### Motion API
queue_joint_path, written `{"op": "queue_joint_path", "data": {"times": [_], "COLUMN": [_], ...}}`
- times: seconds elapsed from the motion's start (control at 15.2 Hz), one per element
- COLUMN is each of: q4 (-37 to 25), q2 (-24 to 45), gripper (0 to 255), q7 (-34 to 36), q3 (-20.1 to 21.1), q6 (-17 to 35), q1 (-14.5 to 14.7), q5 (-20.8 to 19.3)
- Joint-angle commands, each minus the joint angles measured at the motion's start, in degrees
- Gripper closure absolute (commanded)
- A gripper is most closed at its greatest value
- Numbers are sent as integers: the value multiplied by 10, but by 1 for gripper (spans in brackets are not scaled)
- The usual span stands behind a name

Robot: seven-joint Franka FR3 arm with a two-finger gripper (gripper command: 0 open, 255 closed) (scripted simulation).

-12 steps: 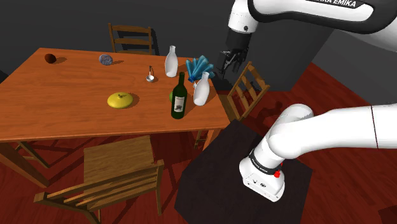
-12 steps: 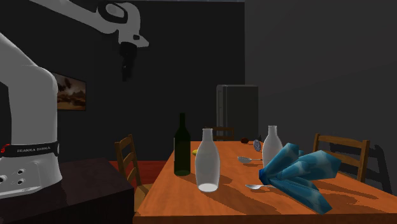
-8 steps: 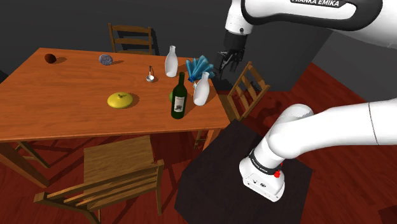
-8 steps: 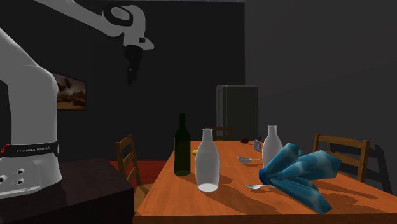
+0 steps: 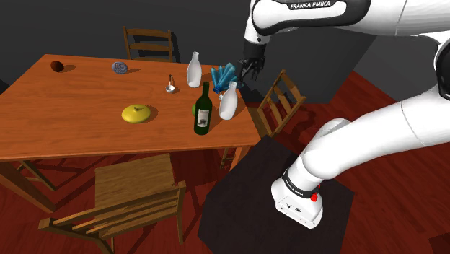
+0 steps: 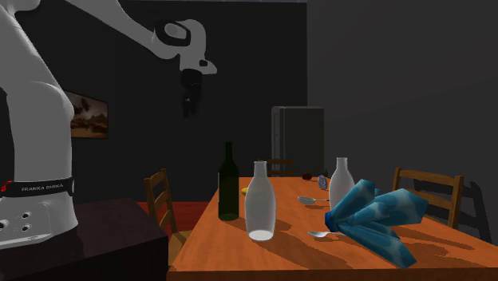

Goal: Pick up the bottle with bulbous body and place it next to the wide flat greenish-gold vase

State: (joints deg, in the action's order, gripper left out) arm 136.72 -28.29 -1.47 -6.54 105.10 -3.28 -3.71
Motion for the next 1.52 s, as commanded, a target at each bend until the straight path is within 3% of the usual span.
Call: {"op": "queue_joint_path", "data": {"times": [0.0, 0.73, 1.45], "q4": [-7, -135, -333], "q2": [36, 267, 494], "gripper": [0, 0, 0], "q7": [-17, -106, -186], "q3": [-15, -74, -90], "q6": [29, 130, 152], "q1": [-6, -29, -75], "q5": [-6, 13, 73]}}
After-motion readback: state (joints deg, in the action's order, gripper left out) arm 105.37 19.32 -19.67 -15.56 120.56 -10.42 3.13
